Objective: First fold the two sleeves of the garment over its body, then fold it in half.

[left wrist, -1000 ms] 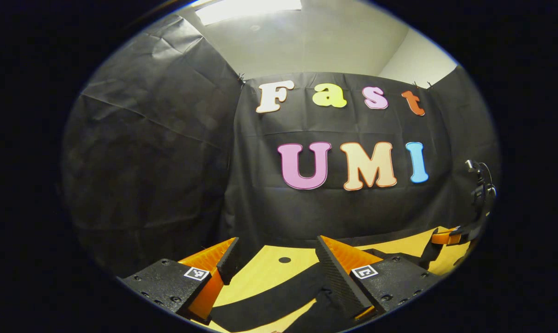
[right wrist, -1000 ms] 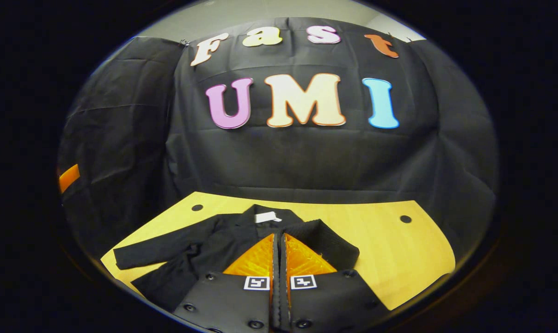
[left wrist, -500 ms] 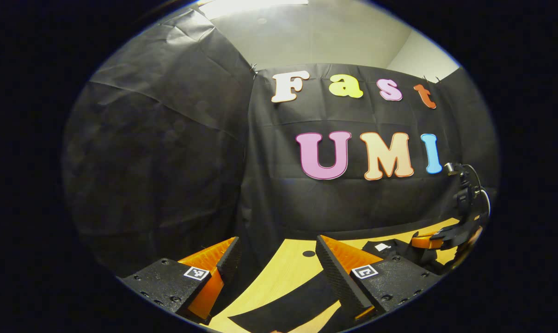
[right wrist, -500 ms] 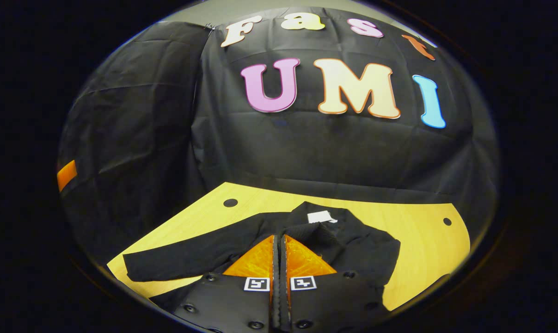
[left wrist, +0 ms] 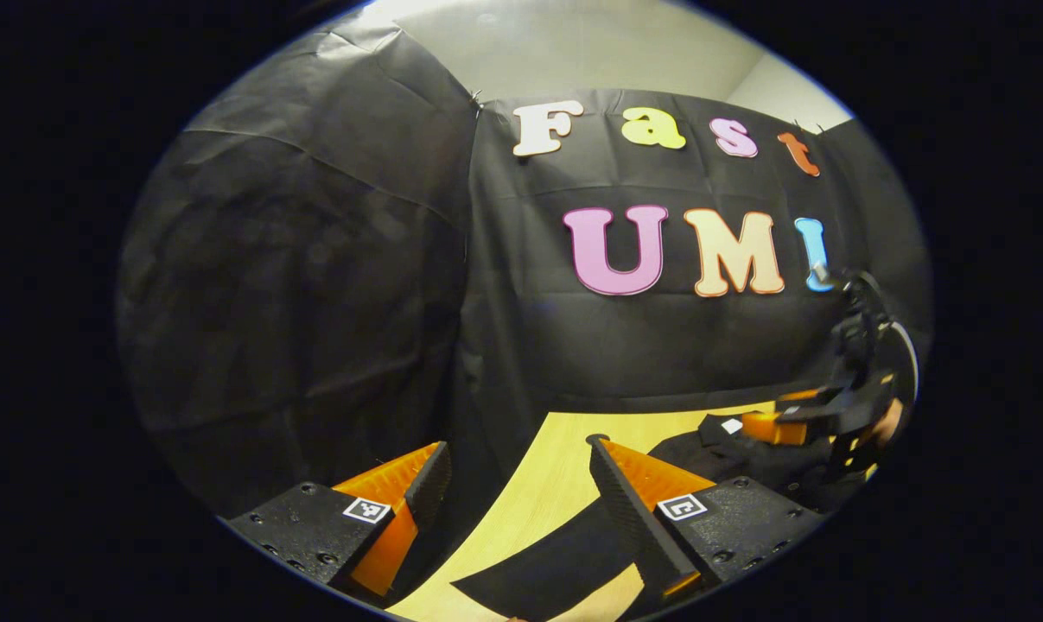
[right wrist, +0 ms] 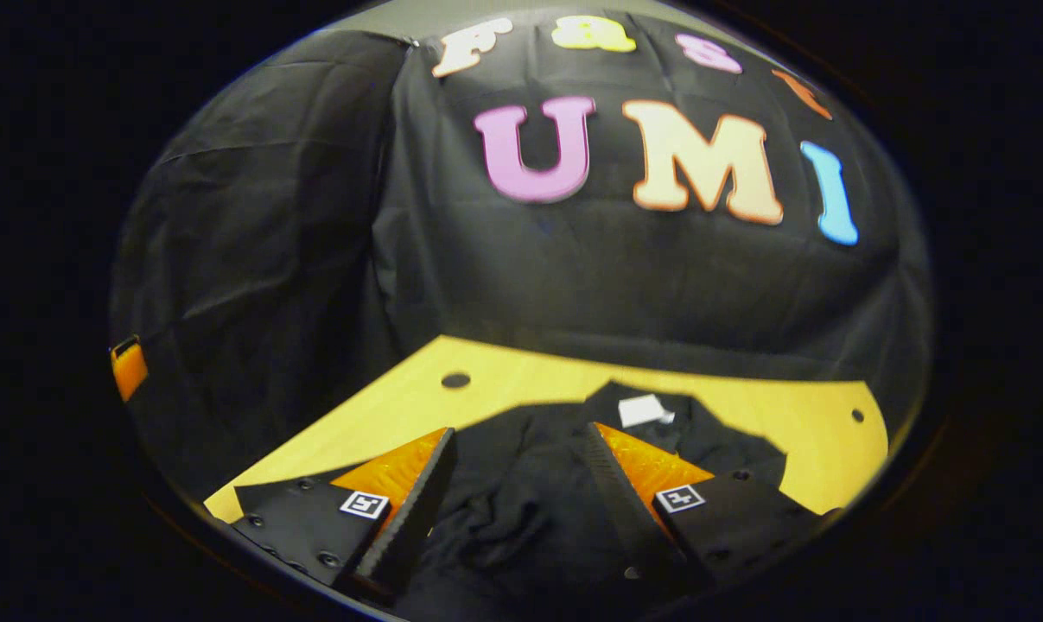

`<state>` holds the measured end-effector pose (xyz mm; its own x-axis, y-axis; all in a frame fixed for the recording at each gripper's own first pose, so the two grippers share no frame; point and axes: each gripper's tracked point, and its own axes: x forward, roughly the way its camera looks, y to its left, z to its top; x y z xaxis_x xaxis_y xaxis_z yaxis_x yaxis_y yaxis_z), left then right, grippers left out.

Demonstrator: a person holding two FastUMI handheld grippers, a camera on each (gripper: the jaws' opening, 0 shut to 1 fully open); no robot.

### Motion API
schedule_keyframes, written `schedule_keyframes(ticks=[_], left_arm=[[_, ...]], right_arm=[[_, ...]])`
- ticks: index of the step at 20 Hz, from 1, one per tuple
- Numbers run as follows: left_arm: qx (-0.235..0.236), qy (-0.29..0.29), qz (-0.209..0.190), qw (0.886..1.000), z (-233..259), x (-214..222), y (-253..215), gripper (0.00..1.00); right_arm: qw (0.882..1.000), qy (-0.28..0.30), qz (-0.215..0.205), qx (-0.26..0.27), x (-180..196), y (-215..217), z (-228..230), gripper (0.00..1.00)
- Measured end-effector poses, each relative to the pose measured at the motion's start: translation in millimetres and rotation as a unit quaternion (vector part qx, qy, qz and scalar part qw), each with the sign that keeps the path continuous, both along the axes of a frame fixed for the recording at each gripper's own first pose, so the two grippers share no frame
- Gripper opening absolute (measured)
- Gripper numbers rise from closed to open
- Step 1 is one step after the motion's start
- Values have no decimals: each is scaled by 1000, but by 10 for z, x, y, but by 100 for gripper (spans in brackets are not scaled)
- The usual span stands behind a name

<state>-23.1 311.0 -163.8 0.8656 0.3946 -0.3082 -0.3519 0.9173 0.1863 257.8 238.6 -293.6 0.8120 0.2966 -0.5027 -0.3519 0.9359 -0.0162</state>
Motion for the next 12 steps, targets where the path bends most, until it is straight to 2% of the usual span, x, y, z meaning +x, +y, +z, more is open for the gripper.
schedule_keyframes(ticks=[2,5,9,10,11,12], left_arm=[[-5,4,11,1000,-67,-33,-37,96],[-11,-2,1,1000,-91,15,-212,96],[-14,19,-4,1000,-337,67,-355,98],[-19,31,1,999,-446,38,-361,95],[-25,47,6,999,-566,13,-354,98],[-33,68,15,997,-723,-54,-338,94]], right_arm=[[997,-73,9,18,-137,-114,590,100],[990,-141,3,21,-524,-488,1103,98],[989,-142,-26,28,-999,-1036,1265,100],[989,-140,-36,26,-1091,-1196,1277,100],[989,-139,-46,24,-1179,-1339,1294,100],[989,-137,-56,22,-1253,-1466,1291,95]])
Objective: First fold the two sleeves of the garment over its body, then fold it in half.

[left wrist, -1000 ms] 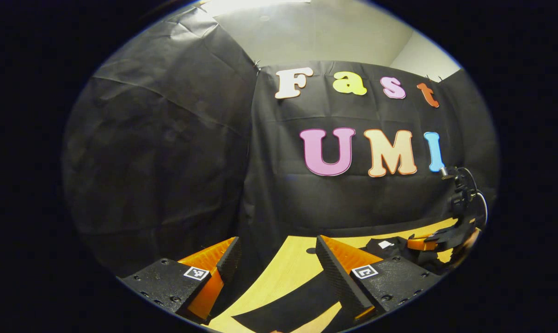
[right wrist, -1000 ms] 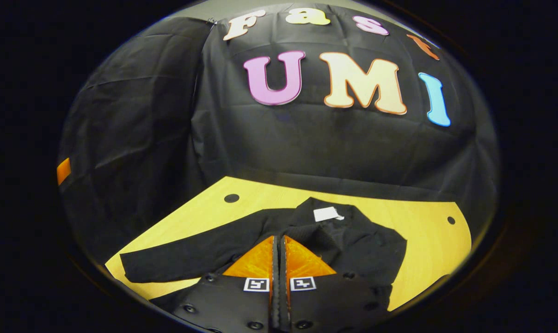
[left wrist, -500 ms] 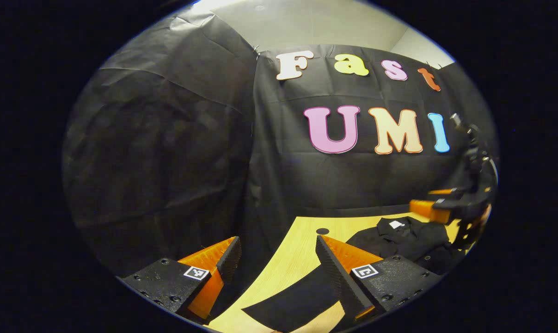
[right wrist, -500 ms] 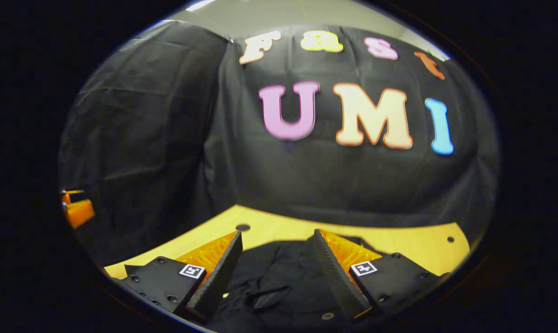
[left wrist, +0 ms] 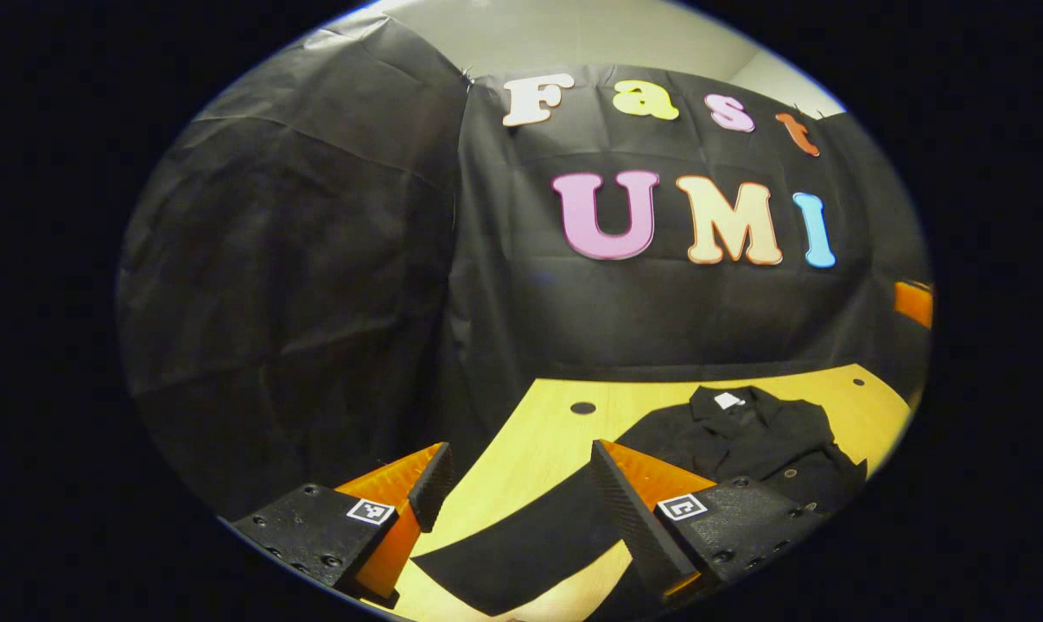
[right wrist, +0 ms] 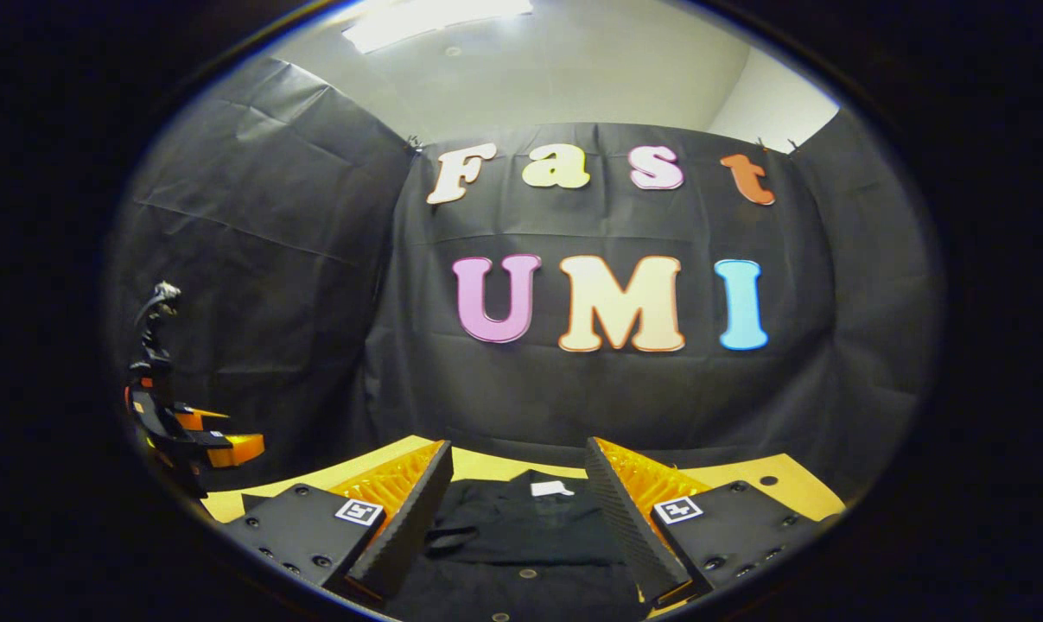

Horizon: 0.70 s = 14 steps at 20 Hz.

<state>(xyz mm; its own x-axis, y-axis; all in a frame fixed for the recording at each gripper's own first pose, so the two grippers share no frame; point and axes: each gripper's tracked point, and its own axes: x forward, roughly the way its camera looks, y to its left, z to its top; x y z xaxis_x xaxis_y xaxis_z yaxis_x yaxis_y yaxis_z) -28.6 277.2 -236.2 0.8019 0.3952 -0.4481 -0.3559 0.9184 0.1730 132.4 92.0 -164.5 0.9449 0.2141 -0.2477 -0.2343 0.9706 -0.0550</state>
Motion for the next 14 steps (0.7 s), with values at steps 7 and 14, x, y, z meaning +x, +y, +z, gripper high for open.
schedule_keyframes(ticks=[7,14], left_arm=[[-51,131,83,987,-898,-559,206,96],[-60,216,121,967,-1483,-958,315,95]], right_arm=[[998,35,-55,7,-319,-646,-156,99],[997,51,-57,-1,-380,-791,-201,99]])
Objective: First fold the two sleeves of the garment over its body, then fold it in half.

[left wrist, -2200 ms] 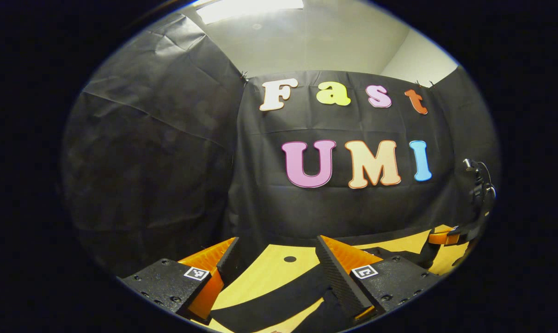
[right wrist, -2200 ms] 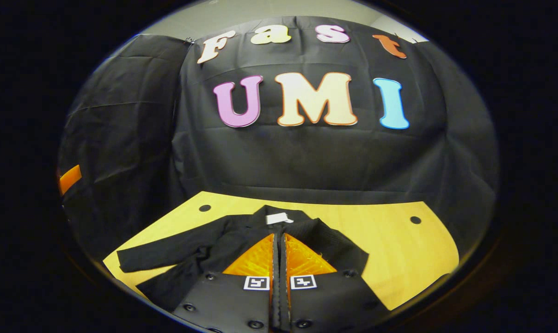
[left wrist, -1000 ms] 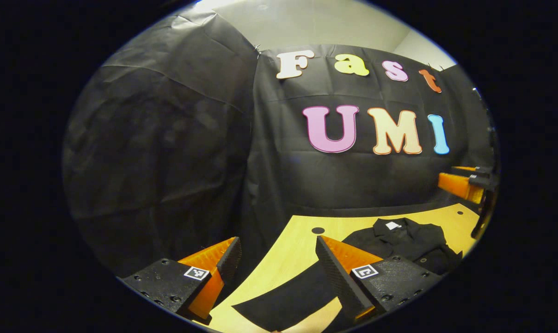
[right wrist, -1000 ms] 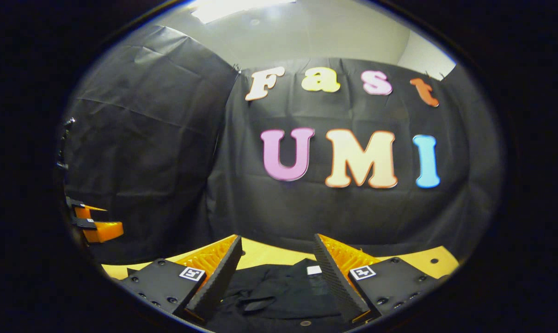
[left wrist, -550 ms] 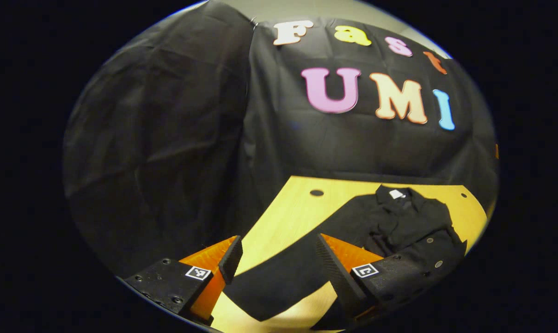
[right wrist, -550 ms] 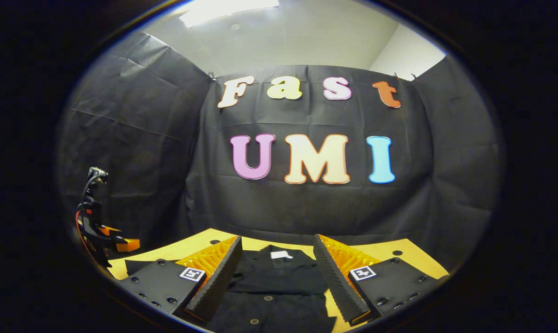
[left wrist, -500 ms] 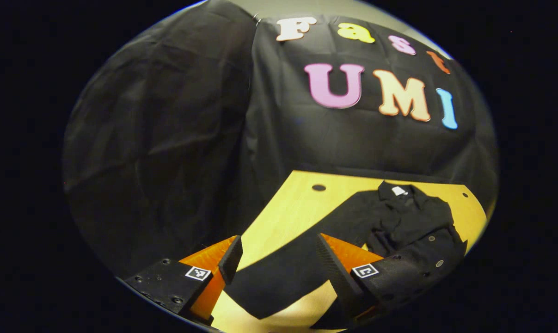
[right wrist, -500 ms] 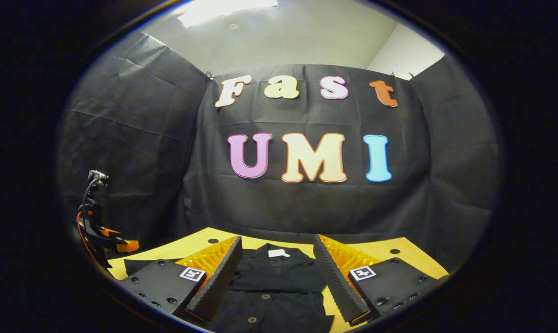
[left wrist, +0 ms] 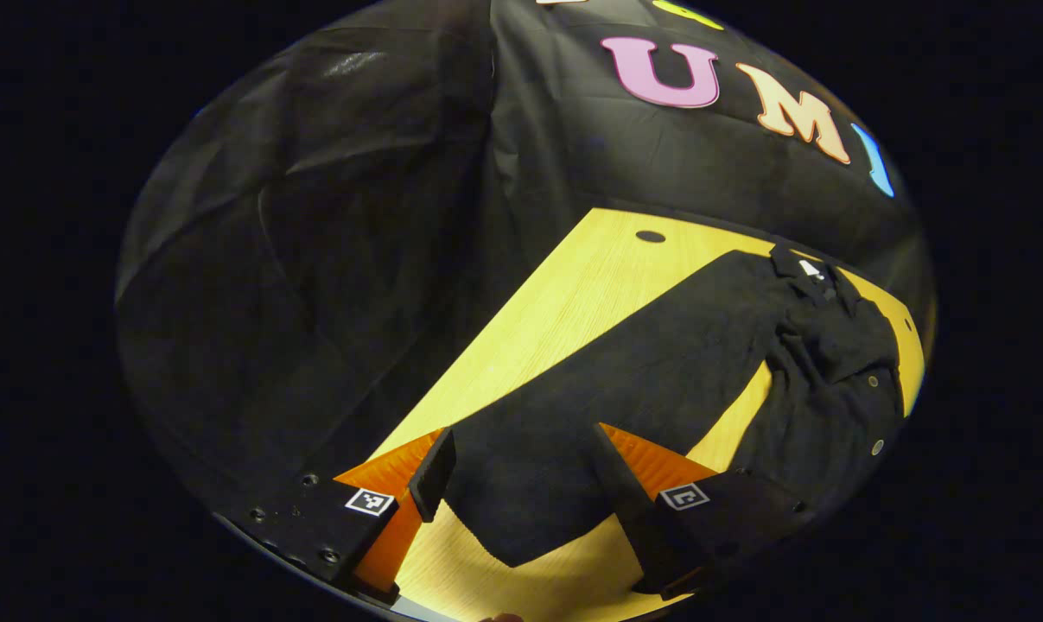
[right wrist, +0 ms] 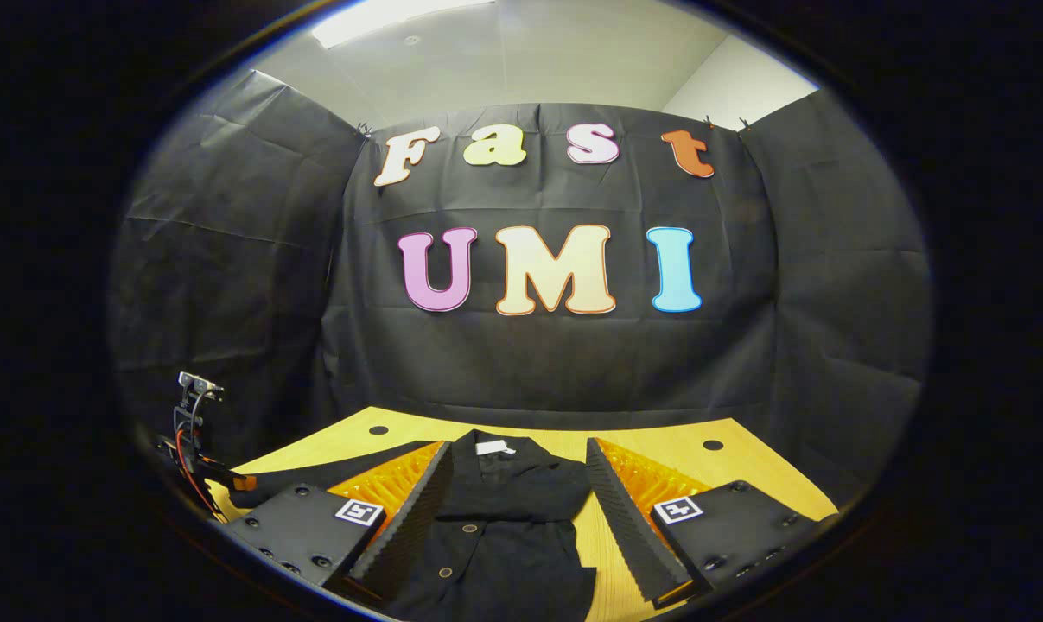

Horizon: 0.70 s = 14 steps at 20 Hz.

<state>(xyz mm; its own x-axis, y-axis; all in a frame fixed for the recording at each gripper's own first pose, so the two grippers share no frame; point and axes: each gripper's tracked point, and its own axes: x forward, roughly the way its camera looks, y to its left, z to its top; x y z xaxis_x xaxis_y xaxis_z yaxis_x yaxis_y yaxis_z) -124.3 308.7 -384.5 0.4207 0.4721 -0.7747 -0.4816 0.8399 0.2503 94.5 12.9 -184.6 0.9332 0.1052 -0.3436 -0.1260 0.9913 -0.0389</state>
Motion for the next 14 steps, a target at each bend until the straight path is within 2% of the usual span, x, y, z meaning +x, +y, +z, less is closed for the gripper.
schedule_keyframes(ticks=[3,7,8,11,12,14], left_arm=[[-14,29,4,999,-189,-131,-56,95],[-11,4,-4,1000,-161,-73,-57,94],[-28,-4,-3,1000,-150,-79,-89,94],[-46,-11,-4,999,-198,-31,-185,61],[-50,-12,-20,998,-233,8,-240,59],[-49,-20,-51,997,-239,66,-325,31]], right_arm=[[1000,0,5,-5,4,-3,32,95],[1000,1,12,-11,-8,6,40,99],[1000,1,13,-13,0,-2,33,100],[1000,5,11,-15,32,37,4,97],[1000,7,11,-14,49,68,-17,95],[1000,14,15,-12,88,151,-76,99]])
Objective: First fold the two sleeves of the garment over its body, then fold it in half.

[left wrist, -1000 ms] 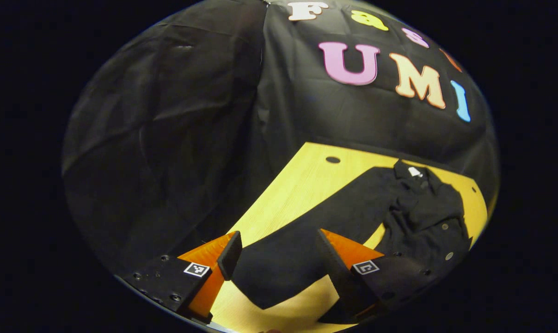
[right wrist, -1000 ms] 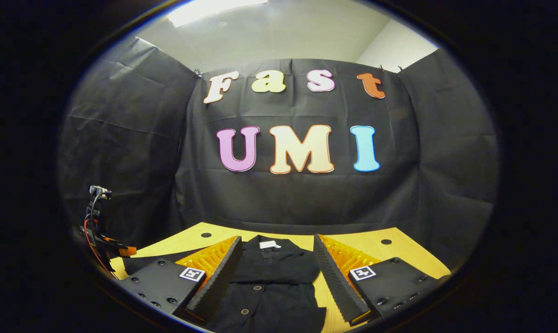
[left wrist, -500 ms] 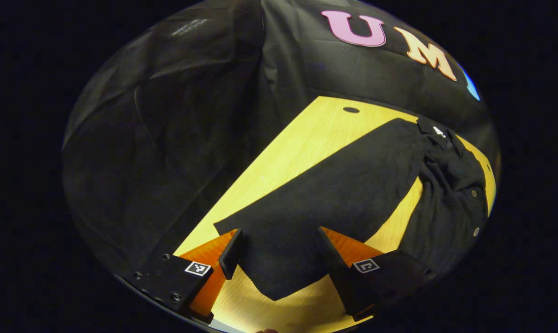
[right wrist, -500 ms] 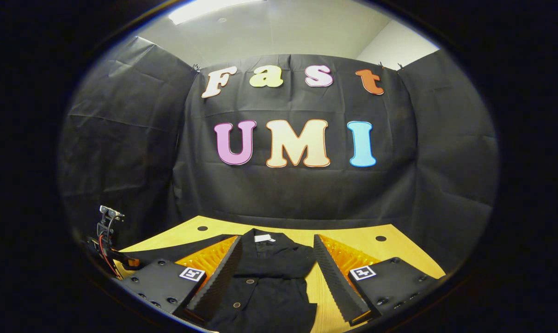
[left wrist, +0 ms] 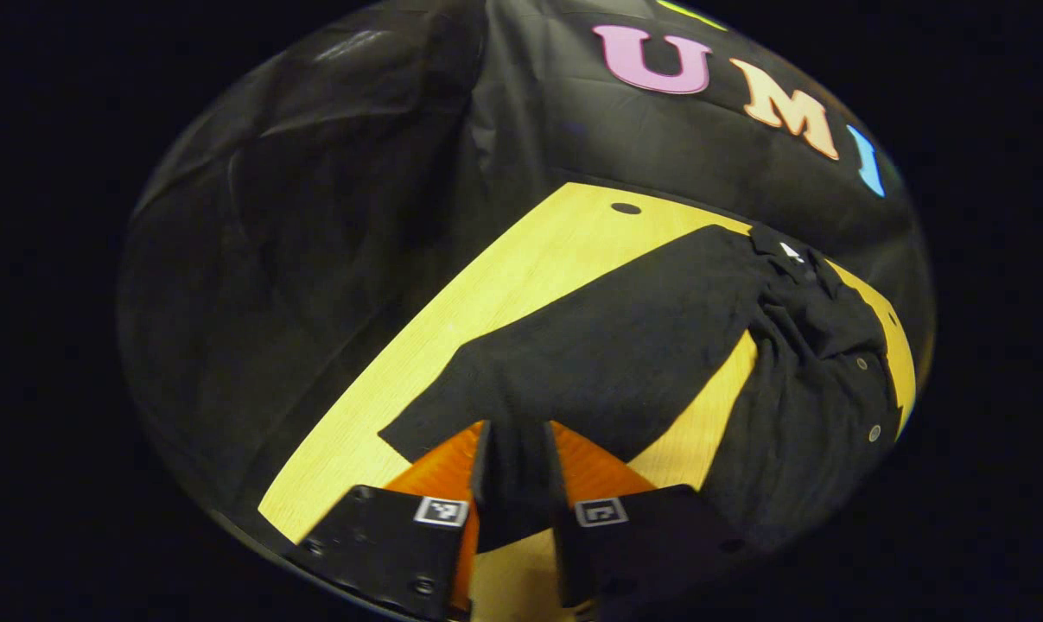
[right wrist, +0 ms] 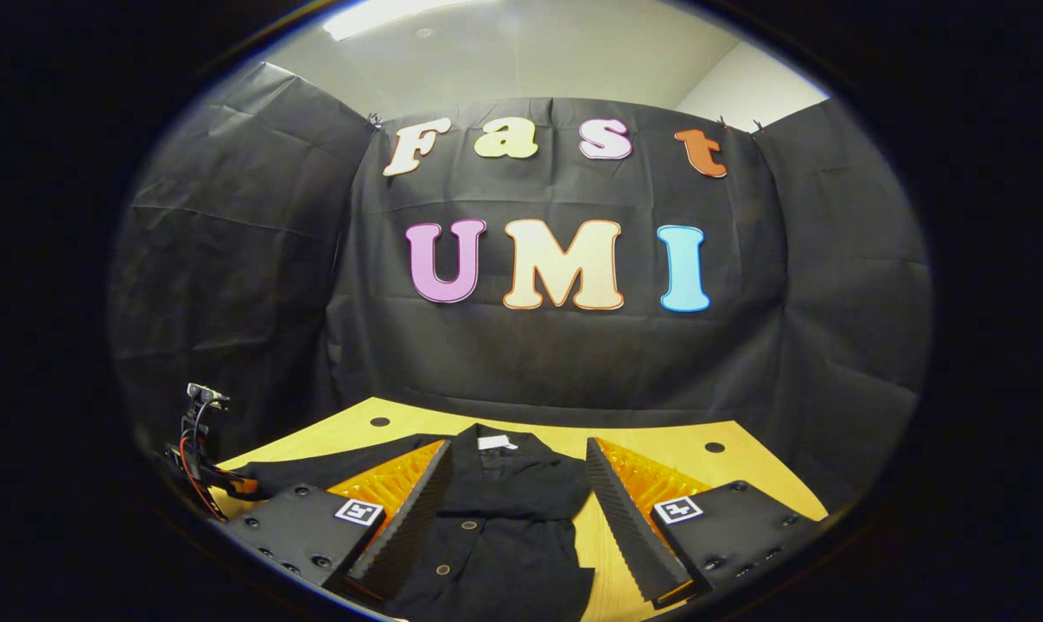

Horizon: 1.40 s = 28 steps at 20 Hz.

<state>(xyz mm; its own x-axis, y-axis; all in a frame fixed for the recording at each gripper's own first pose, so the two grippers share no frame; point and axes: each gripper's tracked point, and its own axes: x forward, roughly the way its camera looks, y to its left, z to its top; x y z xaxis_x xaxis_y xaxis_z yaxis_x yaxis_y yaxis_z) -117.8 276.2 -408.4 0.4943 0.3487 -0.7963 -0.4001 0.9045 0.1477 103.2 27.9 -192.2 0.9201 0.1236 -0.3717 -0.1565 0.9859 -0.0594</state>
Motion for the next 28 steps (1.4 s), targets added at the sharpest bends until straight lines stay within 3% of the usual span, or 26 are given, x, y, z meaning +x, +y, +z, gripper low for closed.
schedule_keyframes(ticks=[2,6,7,14,18,23,28], left_arm=[[7,-1,-11,1000,20,45,19,0],[-4,-35,-3,999,244,183,114,0],[-2,-51,-6,999,358,284,156,0],[19,-166,-101,981,1242,1297,30,0],[28,-205,-133,969,1575,1771,-204,0],[19,-252,-184,950,1935,2333,-960,0],[-17,-265,-237,935,1976,2706,-1973,0]], right_arm=[[1000,8,-1,-1,42,63,-60,99],[1000,21,-1,-9,134,242,-157,95],[1000,22,-1,-11,166,291,-161,100],[1000,23,-12,-12,321,467,-214,98],[1000,22,-16,-15,316,330,-224,98],[1000,23,-7,-12,281,-53,-207,98],[999,9,-32,5,198,-693,-121,98]])
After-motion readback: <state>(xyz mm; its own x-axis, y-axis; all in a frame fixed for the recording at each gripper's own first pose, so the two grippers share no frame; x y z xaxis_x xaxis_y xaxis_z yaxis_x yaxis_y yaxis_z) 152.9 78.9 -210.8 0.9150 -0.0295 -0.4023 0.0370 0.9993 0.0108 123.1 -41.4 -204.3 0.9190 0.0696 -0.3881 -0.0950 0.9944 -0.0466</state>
